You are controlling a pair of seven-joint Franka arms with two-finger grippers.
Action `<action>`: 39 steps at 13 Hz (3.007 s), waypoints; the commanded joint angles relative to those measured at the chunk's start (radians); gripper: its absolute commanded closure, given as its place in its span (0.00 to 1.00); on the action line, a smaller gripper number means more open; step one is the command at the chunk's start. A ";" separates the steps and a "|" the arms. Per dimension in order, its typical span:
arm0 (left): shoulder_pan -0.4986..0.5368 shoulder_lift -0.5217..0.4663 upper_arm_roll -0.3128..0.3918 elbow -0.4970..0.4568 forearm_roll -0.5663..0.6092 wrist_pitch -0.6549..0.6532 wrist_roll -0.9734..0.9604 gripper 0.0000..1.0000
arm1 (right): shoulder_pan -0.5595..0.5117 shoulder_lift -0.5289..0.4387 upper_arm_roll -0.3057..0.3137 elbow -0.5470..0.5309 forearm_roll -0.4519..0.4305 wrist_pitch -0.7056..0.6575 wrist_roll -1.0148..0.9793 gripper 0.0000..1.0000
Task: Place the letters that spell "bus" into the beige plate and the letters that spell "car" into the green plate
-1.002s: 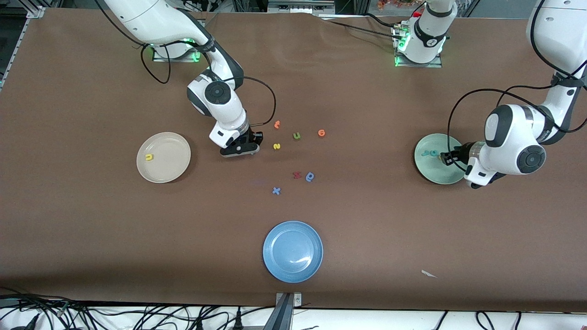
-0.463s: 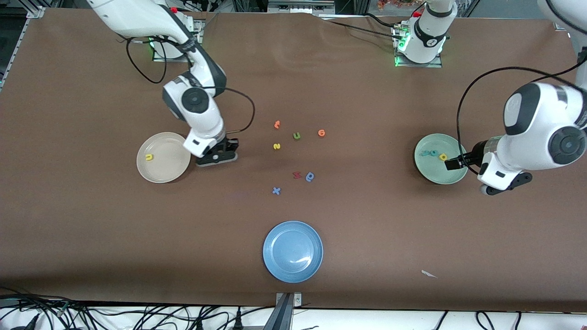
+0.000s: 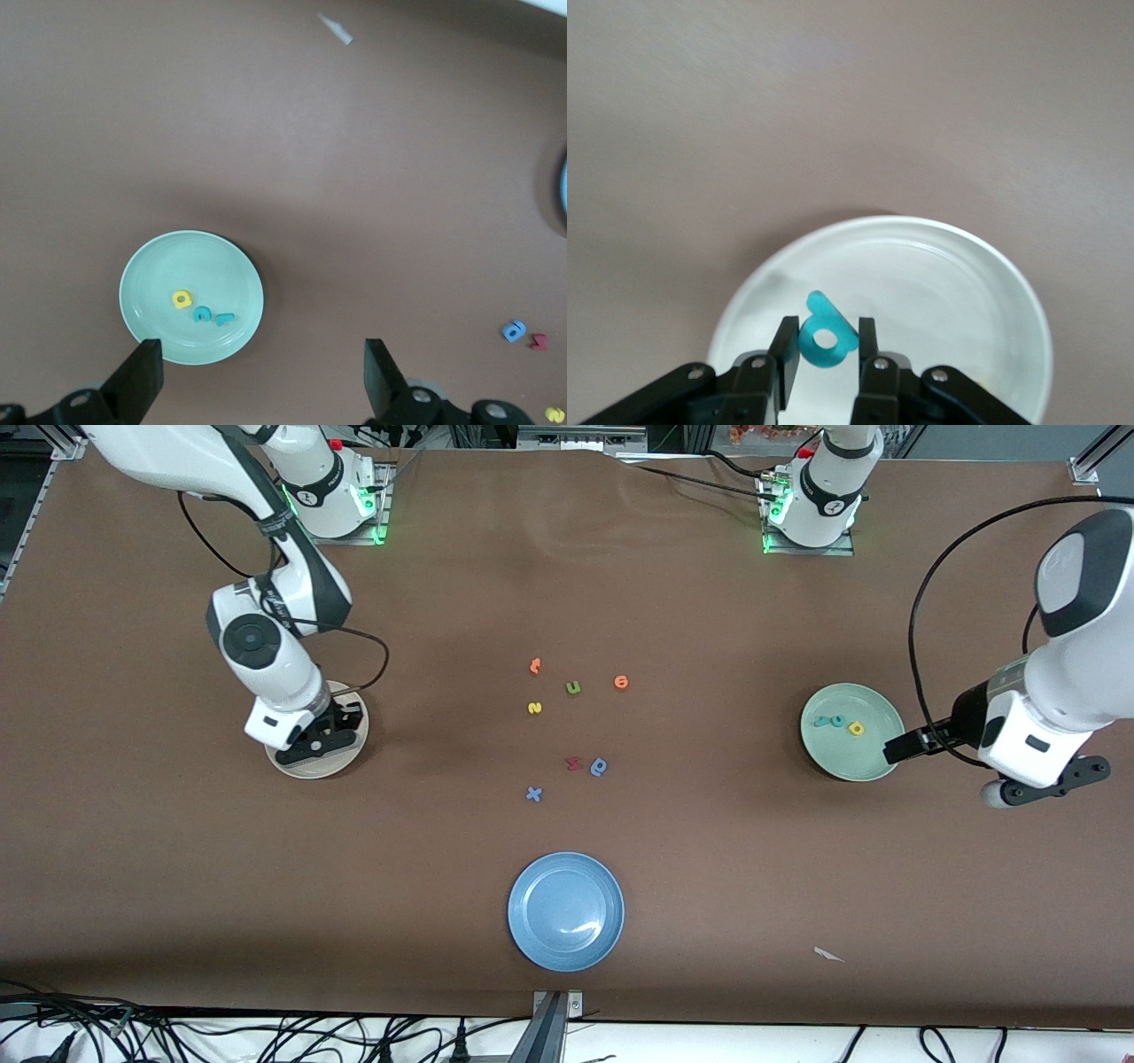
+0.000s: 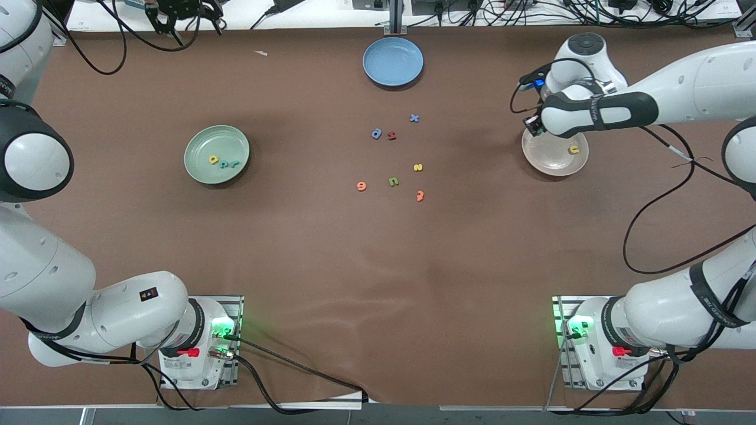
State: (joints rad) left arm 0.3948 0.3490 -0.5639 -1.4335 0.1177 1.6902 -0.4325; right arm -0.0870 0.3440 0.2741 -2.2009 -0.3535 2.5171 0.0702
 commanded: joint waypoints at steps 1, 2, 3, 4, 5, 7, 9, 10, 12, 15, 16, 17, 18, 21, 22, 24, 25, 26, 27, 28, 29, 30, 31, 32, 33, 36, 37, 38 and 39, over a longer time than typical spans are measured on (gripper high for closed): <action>0.004 0.011 -0.007 0.083 0.000 -0.035 0.119 0.00 | -0.030 -0.025 0.017 -0.051 -0.009 -0.003 -0.026 0.64; 0.000 0.011 -0.008 0.106 0.000 -0.043 0.120 0.00 | -0.030 -0.023 0.017 -0.051 -0.007 0.000 -0.017 0.43; -0.011 0.011 -0.008 0.111 0.000 -0.070 0.121 0.00 | -0.030 -0.023 0.019 -0.053 -0.005 0.000 -0.012 0.30; -0.029 0.011 -0.008 0.125 -0.003 -0.075 0.121 0.00 | -0.030 -0.025 0.020 -0.051 -0.002 0.000 -0.009 0.29; -0.049 0.008 -0.010 0.145 0.006 -0.076 0.118 0.00 | -0.028 -0.025 0.034 -0.051 0.001 -0.001 0.008 0.29; -0.060 -0.011 -0.008 0.142 0.007 -0.086 0.116 0.00 | -0.027 -0.022 0.100 -0.046 0.001 -0.001 0.148 0.29; -0.066 -0.028 -0.010 0.142 0.007 -0.119 0.115 0.00 | 0.027 -0.010 0.158 -0.027 0.001 0.012 0.352 0.27; -0.071 -0.038 -0.008 0.140 0.005 -0.142 0.115 0.00 | 0.071 0.003 0.158 -0.010 0.002 0.025 0.435 0.26; -0.071 -0.044 -0.010 0.140 -0.004 -0.150 0.113 0.00 | 0.160 0.045 0.158 0.045 0.002 0.037 0.613 0.26; -0.093 -0.067 0.007 0.134 -0.007 -0.153 0.110 0.00 | 0.283 0.131 0.155 0.165 0.001 0.037 0.799 0.26; -0.123 -0.079 0.027 0.131 -0.007 -0.156 0.110 0.00 | 0.315 0.160 0.154 0.200 -0.002 0.032 0.845 0.26; -0.202 -0.100 0.106 0.125 -0.009 -0.174 0.112 0.00 | 0.344 0.190 0.148 0.239 -0.007 0.031 0.888 0.26; -0.309 -0.114 0.218 0.125 -0.012 -0.187 0.113 0.00 | 0.375 0.216 0.137 0.263 -0.008 0.029 0.923 0.26; -0.453 -0.131 0.447 0.096 -0.134 -0.196 0.168 0.00 | 0.487 0.277 0.073 0.320 -0.048 0.031 1.025 0.26; -0.453 -0.155 0.447 0.059 -0.138 -0.196 0.197 0.00 | 0.524 0.300 0.053 0.340 -0.071 0.031 1.066 0.26; -0.450 -0.183 0.449 0.003 -0.139 -0.193 0.199 0.00 | 0.585 0.334 0.021 0.363 -0.096 0.032 1.131 0.26; -0.442 -0.183 0.450 -0.017 -0.141 -0.187 0.199 0.00 | 0.601 0.342 0.016 0.369 -0.096 0.032 1.143 0.26; -0.441 -0.185 0.452 -0.040 -0.141 -0.167 0.199 0.00 | 0.604 0.343 0.016 0.368 -0.096 0.032 1.145 0.26; -0.439 -0.205 0.452 -0.091 -0.139 -0.123 0.199 0.00 | 0.605 0.343 0.016 0.368 -0.099 0.032 1.145 0.27; -0.435 -0.234 0.450 -0.144 -0.139 -0.072 0.201 0.00 | 0.605 0.345 0.014 0.368 -0.099 0.032 1.145 0.27; -0.430 -0.242 0.449 -0.169 -0.139 -0.058 0.201 0.00 | 0.605 0.348 0.014 0.366 -0.111 0.032 1.145 0.31; -0.418 -0.240 0.449 -0.174 -0.142 -0.053 0.202 0.00 | 0.605 0.352 0.010 0.363 -0.126 0.032 1.145 0.36; -0.413 -0.234 0.449 -0.182 -0.142 -0.031 0.202 0.00 | 0.607 0.354 0.008 0.362 -0.134 0.032 1.145 0.42; -0.413 -0.237 0.449 -0.215 -0.142 0.005 0.202 0.00 | 0.610 0.357 0.008 0.360 -0.136 0.032 1.145 0.47; -0.410 -0.237 0.449 -0.231 -0.145 0.017 0.202 0.00 | 0.613 0.359 0.001 0.360 -0.139 0.032 1.145 0.53; -0.395 -0.231 0.447 -0.231 -0.173 0.042 0.199 0.00 | 0.613 0.359 0.000 0.359 -0.145 0.032 1.143 0.69; -0.393 -0.226 0.447 -0.231 -0.174 0.057 0.199 0.00 | 0.613 0.359 0.000 0.357 -0.145 0.032 1.143 0.74; -0.393 -0.223 0.447 -0.226 -0.174 0.057 0.199 0.00 | 0.613 0.357 -0.004 0.357 -0.147 0.032 1.143 0.77; -0.395 -0.222 0.449 -0.223 -0.170 0.057 0.199 0.00 | 0.613 0.357 -0.004 0.356 -0.147 0.031 1.142 0.80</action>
State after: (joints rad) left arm -0.0045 0.1488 -0.1180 -1.6356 -0.0251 1.7305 -0.2573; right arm 0.5140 0.6712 0.2910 -1.8527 -0.4733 2.5494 1.1925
